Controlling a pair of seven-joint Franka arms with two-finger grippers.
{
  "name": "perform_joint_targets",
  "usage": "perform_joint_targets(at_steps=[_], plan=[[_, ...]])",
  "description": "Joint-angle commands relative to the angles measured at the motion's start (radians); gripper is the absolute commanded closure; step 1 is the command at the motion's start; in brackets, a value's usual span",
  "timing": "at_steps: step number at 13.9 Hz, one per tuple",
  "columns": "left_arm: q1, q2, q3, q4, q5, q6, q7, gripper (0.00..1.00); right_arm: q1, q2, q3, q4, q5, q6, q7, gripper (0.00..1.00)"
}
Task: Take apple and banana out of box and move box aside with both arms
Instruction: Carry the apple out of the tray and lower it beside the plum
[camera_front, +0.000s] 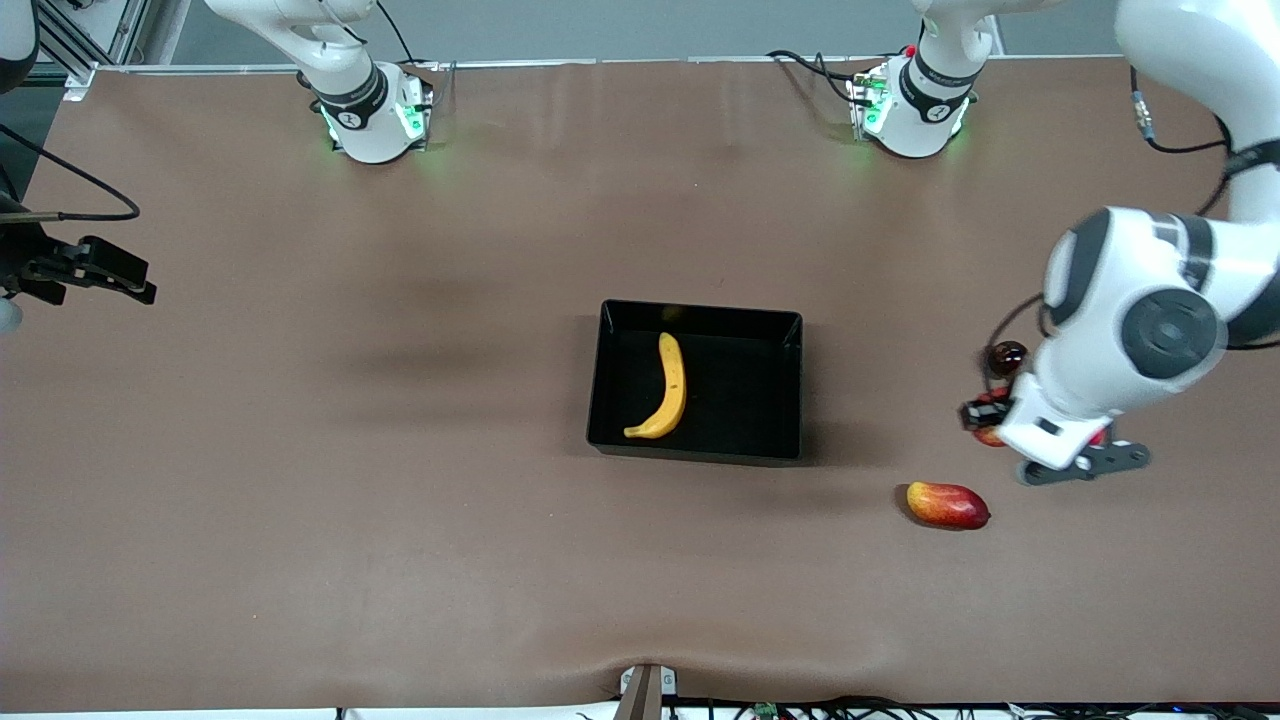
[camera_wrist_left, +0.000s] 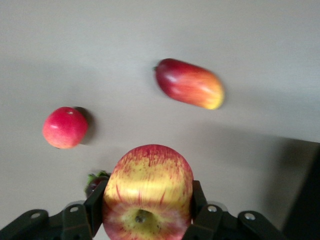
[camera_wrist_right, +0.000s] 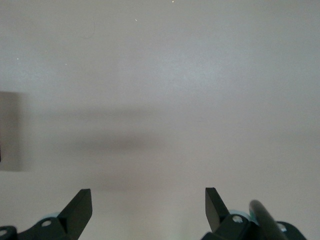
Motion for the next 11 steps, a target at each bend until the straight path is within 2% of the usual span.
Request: perform_joint_targets(at_steps=[1,4,11], plan=[[0.100,0.047,-0.014,-0.043,0.009,0.082,0.084,1.00,-0.010,0.003,0.010,0.005,-0.015,-0.001,-0.009,0.00],[0.146,0.122,-0.012,-0.069,0.014,0.132,0.123,1.00,-0.010,0.003,0.010,0.005,-0.015,0.001,-0.009,0.00],[0.169,0.249,-0.005,-0.069,0.071,0.259,0.135,1.00,-0.010,0.004,0.010,0.005,-0.013,0.001,-0.008,0.00]])
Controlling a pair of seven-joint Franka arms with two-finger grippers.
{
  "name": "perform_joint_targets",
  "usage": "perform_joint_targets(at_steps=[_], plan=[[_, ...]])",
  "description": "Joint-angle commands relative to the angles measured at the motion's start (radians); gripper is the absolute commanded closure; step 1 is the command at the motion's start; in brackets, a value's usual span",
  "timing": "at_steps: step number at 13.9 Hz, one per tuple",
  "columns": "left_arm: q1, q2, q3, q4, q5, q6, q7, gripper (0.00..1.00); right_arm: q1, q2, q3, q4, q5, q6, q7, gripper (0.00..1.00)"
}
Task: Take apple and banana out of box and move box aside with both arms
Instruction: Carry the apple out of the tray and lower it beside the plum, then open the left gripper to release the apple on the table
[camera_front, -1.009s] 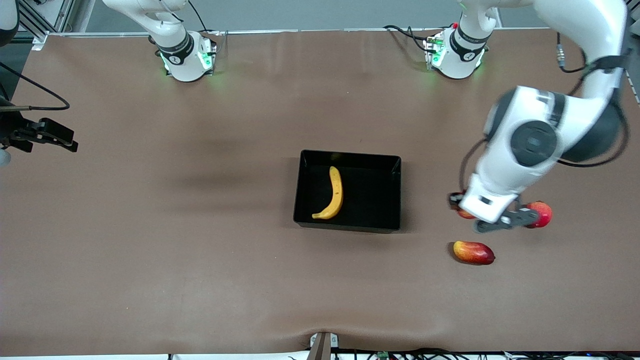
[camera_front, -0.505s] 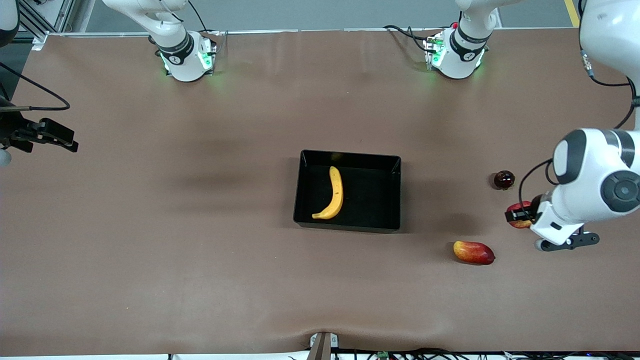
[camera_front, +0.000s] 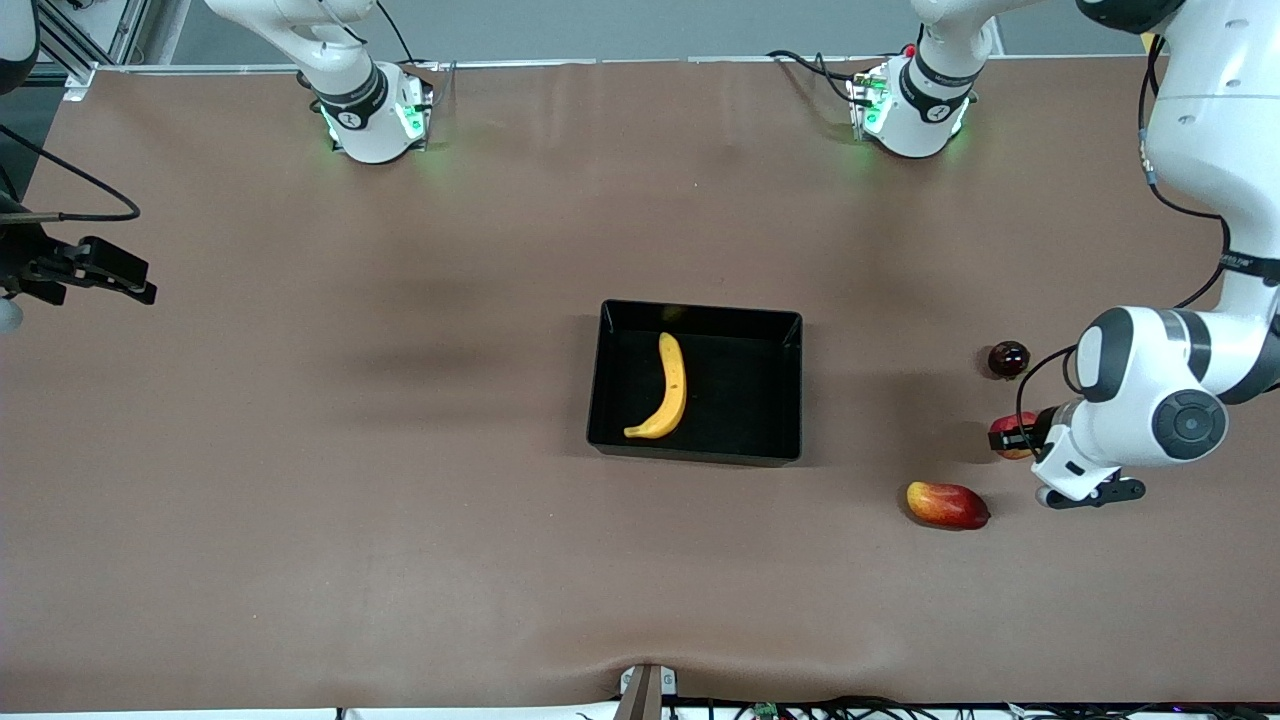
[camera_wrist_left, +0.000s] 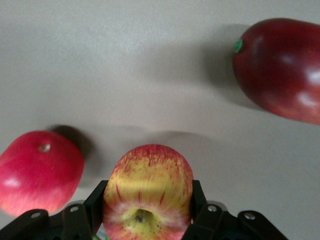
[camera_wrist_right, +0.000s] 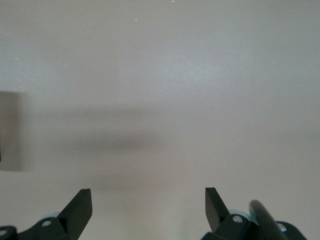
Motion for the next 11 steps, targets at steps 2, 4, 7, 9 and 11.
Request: perform_joint_targets(at_steps=[2,4,7,9,11], plan=[[0.016,0.018,-0.005,0.004,0.026,0.039,0.012,0.47,-0.010,0.004,0.010,0.005,-0.013,0.001,-0.008,0.00],[0.017,0.017,-0.005,0.009,0.024,0.040,0.012,0.00,-0.010,0.004,0.010,0.005,-0.013,0.001,-0.008,0.00],[0.016,-0.038,-0.009,0.010,0.024,0.027,0.011,0.00,-0.010,0.004,0.010,0.005,-0.013,0.001,-0.008,0.00],[-0.001,-0.107,-0.038,0.010,0.023,-0.044,0.004,0.00,-0.010,0.004,0.010,0.005,-0.013,0.001,-0.008,0.00],[-0.004,-0.170,-0.131,0.010,0.021,-0.110,-0.012,0.00,-0.010,0.004,0.010,0.005,-0.013,0.001,-0.008,0.00]])
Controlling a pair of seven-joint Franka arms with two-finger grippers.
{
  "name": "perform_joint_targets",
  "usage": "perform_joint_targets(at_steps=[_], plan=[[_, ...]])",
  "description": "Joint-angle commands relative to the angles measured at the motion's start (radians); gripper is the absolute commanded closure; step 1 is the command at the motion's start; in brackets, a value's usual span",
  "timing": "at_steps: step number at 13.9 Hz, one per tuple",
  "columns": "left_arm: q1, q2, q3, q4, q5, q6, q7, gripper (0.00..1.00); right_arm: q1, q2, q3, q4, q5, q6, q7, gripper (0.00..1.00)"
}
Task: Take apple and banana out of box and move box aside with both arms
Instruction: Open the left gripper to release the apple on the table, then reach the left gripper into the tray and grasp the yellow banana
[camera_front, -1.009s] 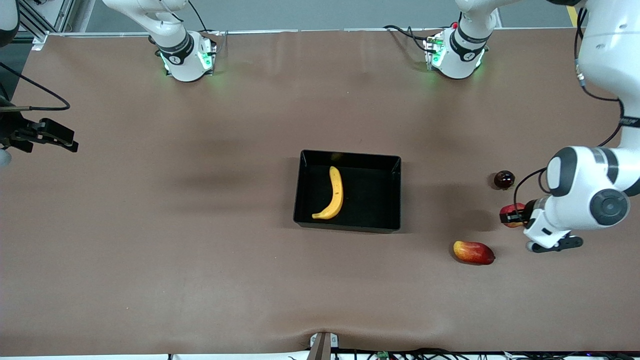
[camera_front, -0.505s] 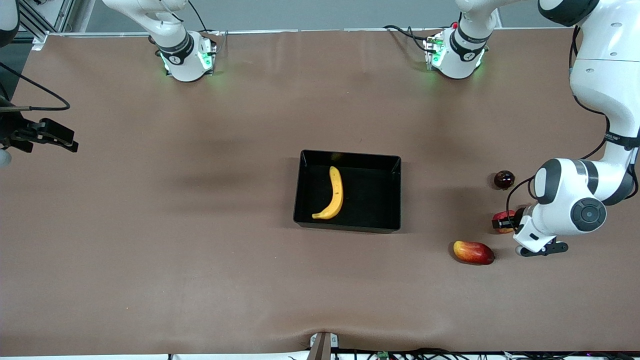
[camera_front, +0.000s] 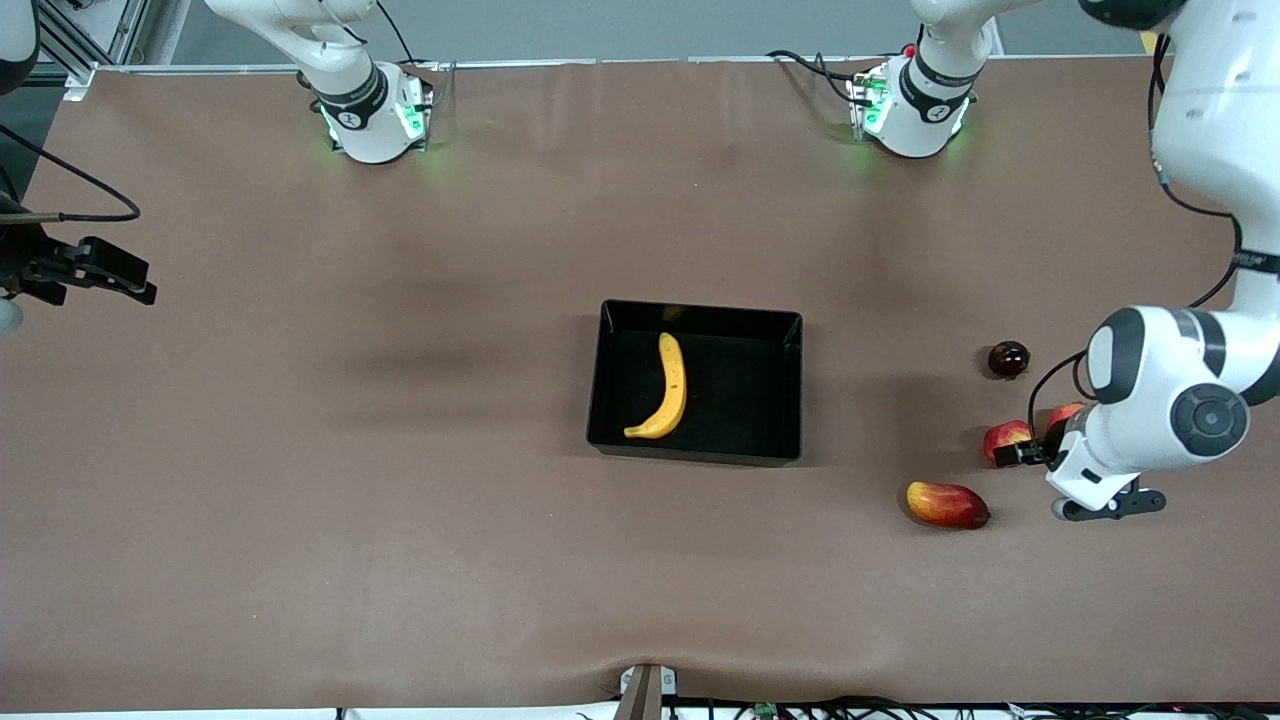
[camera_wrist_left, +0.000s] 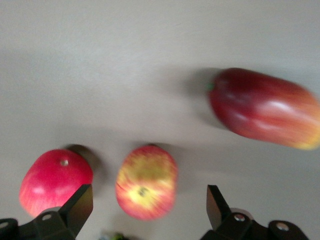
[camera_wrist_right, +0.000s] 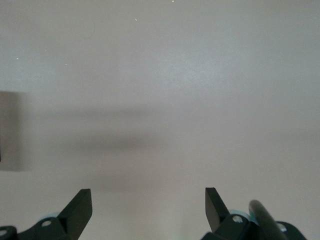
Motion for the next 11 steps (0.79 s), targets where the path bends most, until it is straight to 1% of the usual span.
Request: perform_joint_targets(at_steps=[1,2,4,6,8,9,11], plan=[[-0.011,-0.109,-0.106,-0.028,0.011,-0.083,-0.013,0.00,-0.010,0.003,0.010,0.005,-0.013,0.001,-0.008,0.00],[-0.011,-0.120,-0.160,-0.028,0.004,-0.086,-0.021,0.00,-0.010,0.003,0.010,0.005,-0.013,0.001,-0.008,0.00],[-0.031,-0.111,-0.251,-0.028,0.010,-0.086,-0.119,0.00,-0.010,0.003,0.010,0.005,-0.013,0.001,-0.008,0.00],[-0.141,-0.085,-0.262,-0.012,0.020,-0.075,-0.266,0.00,-0.010,0.003,0.010,0.005,-0.012,0.001,-0.008,0.00],[-0.257,-0.039,-0.259,0.017,0.024,-0.069,-0.346,0.00,-0.012,0.003,0.010,0.005,-0.012,0.001,-0.006,0.00],[-0.308,-0.001,-0.256,0.037,0.036,-0.054,-0.375,0.00,-0.012,0.005,0.010,0.005,-0.012,0.001,-0.005,0.00],[-0.394,0.057,-0.253,0.057,0.078,0.001,-0.461,0.00,-0.010,0.008,0.010,0.006,-0.016,0.001,-0.012,0.00]])
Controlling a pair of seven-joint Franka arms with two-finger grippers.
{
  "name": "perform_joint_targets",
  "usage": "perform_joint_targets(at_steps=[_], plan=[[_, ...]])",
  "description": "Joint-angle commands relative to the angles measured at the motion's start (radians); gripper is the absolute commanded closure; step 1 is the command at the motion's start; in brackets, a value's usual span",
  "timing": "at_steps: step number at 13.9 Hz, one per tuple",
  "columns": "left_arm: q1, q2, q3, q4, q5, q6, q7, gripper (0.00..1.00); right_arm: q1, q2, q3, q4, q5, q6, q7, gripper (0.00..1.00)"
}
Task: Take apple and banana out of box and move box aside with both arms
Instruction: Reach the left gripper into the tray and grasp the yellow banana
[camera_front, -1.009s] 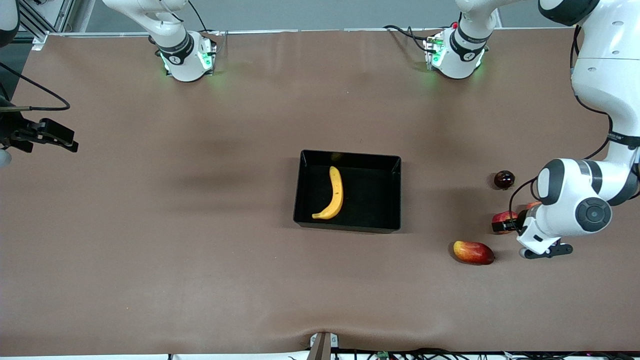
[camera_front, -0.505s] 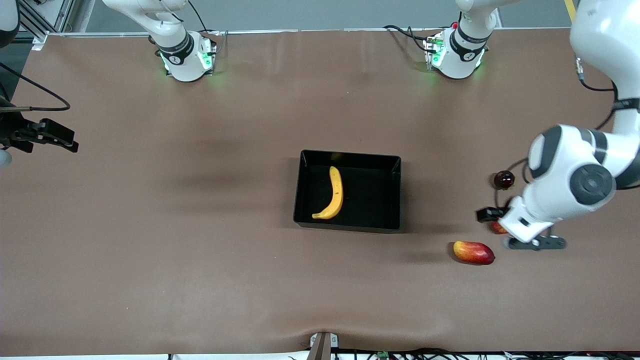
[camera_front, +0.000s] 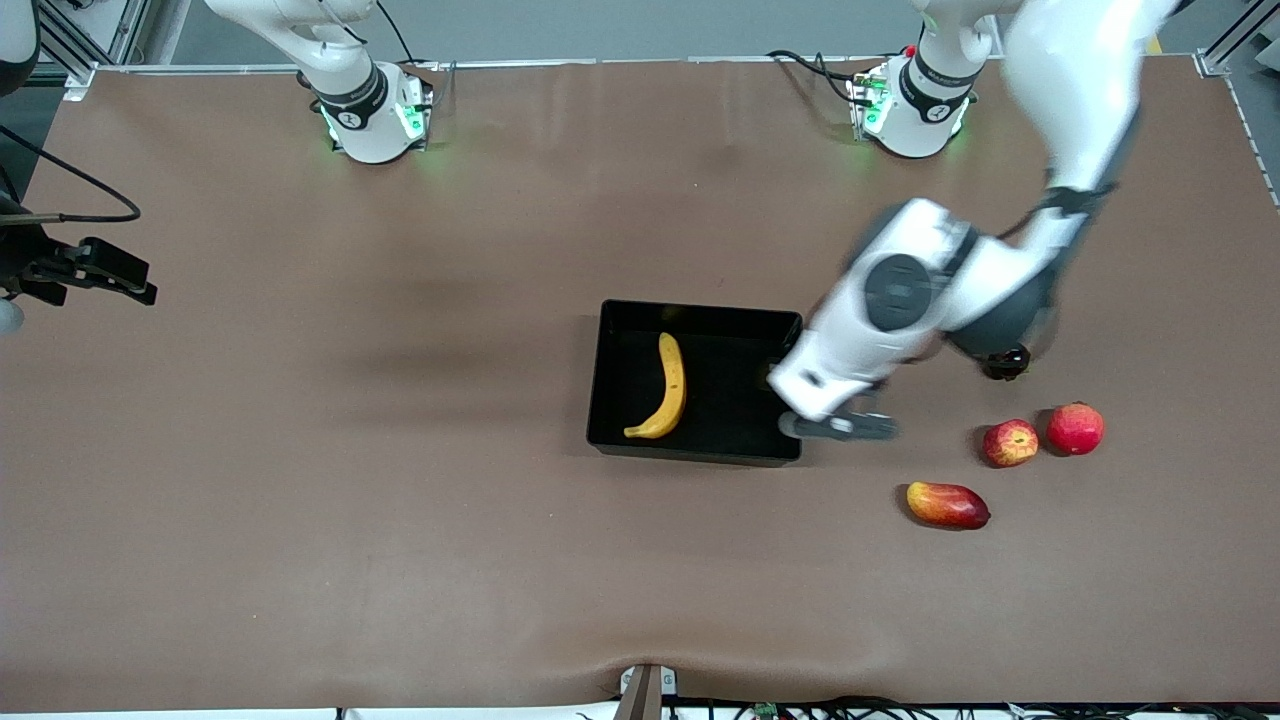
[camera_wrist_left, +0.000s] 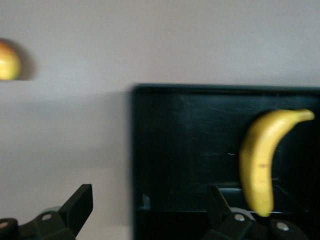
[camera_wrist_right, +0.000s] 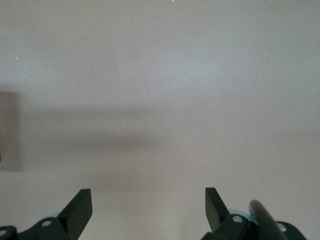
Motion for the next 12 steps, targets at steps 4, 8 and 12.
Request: perform_joint_targets(at_steps=[4,8,12], plan=[[-0.156,0.156,0.016,0.082,0.077,0.134,-0.134,0.00,-0.010,0.011,0.010,0.006,-0.013,0.001,-0.013,0.00],[-0.335,0.231,0.146,0.153,0.076,0.158,-0.173,0.00,-0.012,0.011,0.010,0.006,-0.012,0.001,-0.013,0.00],[-0.482,0.313,0.282,0.205,0.070,0.253,-0.246,0.00,-0.010,0.022,0.010,0.006,-0.018,-0.001,-0.013,0.00]])
